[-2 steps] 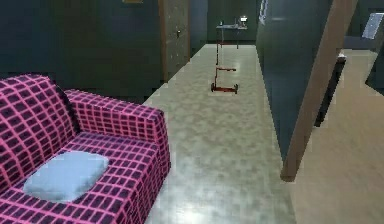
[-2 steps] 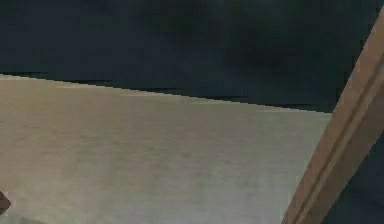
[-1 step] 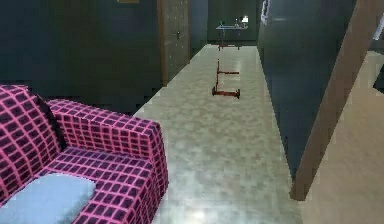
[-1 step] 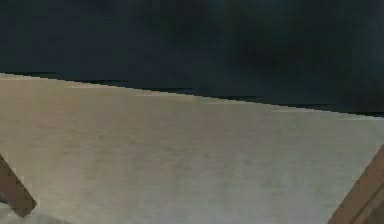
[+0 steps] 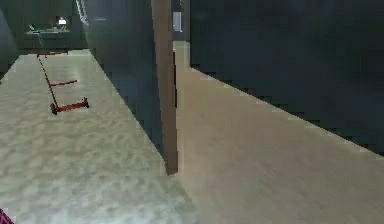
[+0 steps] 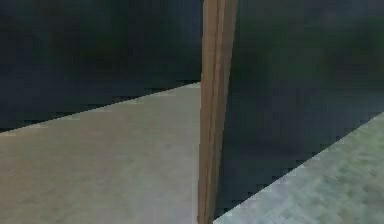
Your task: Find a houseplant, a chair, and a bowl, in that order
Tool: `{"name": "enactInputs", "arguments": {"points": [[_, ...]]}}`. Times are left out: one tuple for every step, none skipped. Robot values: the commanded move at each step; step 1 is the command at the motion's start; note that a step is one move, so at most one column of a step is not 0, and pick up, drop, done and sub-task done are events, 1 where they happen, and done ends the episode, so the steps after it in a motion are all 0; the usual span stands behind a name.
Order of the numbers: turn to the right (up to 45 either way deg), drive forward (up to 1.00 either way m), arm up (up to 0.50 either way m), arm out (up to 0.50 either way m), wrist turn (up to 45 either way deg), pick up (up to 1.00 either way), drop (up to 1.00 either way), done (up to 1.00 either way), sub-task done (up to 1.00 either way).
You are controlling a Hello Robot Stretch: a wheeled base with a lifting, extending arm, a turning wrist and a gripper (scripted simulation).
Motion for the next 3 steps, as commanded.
{"name": "enactInputs", "arguments": {"points": [[45.0,0.0,0.0,0.0,0.0,0.0,0.0,0.0,0.0],[12.0,0.0,0.0,0.0,0.0,0.0,0.0,0.0,0.0],[0.0,0.1,0.0,0.0,0.0,0.0,0.0,0.0,0.0]]}}
